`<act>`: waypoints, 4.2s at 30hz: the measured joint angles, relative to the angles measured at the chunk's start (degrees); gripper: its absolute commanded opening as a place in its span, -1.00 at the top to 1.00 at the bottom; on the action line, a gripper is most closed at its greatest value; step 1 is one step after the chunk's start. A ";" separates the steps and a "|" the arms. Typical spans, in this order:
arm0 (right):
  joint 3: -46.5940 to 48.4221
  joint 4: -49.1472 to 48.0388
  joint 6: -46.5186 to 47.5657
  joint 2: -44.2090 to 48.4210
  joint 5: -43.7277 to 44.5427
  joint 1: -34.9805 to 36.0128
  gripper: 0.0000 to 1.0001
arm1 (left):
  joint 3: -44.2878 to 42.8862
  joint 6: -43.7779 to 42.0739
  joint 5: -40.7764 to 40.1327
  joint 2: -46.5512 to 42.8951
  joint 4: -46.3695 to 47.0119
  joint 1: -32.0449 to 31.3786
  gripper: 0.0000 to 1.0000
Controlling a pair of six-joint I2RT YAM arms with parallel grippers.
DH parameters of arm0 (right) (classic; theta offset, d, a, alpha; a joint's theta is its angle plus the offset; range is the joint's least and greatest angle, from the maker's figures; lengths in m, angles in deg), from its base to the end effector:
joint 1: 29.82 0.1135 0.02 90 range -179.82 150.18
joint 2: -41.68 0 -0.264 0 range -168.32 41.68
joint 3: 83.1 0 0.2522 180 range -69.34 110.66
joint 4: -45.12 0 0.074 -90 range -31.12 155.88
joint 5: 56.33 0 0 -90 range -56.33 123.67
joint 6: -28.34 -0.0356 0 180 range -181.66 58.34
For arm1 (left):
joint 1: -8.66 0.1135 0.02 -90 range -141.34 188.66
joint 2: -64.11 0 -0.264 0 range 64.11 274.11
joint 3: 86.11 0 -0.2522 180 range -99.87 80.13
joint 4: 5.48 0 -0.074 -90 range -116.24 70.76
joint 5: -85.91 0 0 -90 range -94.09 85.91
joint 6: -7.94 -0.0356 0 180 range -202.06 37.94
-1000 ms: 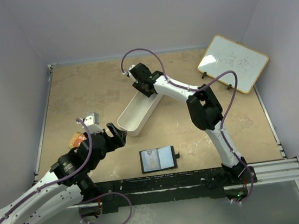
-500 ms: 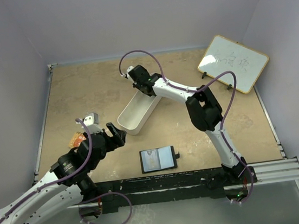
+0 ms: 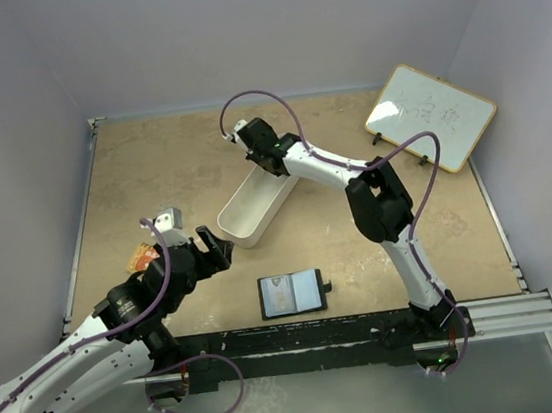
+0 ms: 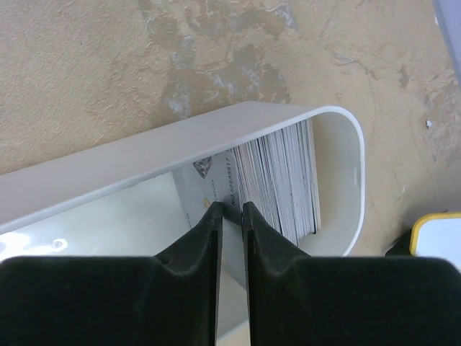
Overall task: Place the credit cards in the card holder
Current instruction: Pick up the credit card from the storage box.
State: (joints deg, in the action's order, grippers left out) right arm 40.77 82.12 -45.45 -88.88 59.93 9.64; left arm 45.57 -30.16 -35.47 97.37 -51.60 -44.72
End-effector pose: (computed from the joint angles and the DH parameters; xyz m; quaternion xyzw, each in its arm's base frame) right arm 0.4105 0.3175 0.2115 -0.3391 0.8335 -0.1274 0.4172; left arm 0.0937 -0.0951 0.2700 -0.1222 0.8398 -0.2336 0.4746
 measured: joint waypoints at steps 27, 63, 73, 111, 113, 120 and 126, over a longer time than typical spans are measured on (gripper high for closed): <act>-7.17 5.14 -8.63 18.56 -6.99 1.25 1.00 | -0.28 0.04 4.52 4.66 1.84 -0.02 -0.37; -73.42 -40.50 -70.49 70.75 -47.63 3.02 1.00 | 0.33 18.03 17.64 7.30 28.89 0.00 0.06; -74.18 -42.53 -72.96 73.77 -46.71 3.02 1.00 | 2.21 19.54 18.75 7.91 29.88 -0.02 -0.08; -82.49 -56.00 -81.96 71.65 -48.61 2.80 1.00 | 9.60 19.41 24.13 6.43 37.92 0.11 0.66; -82.75 -57.07 -82.62 71.43 -48.89 2.80 1.00 | 9.97 19.47 24.15 6.01 38.66 0.11 0.59; -85.59 -62.25 -86.84 71.30 -50.05 2.80 1.00 | 11.37 19.71 25.20 5.29 41.64 0.09 1.00; -85.70 -61.55 -87.45 71.41 -50.25 2.86 0.46 | 11.87 20.06 25.24 4.44 42.95 0.07 1.00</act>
State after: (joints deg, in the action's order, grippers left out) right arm -44.94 20.57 -132.90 -17.48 9.68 12.50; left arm 57.43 -10.10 -10.22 101.81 -8.65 -44.66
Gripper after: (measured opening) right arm 0.162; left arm 0.003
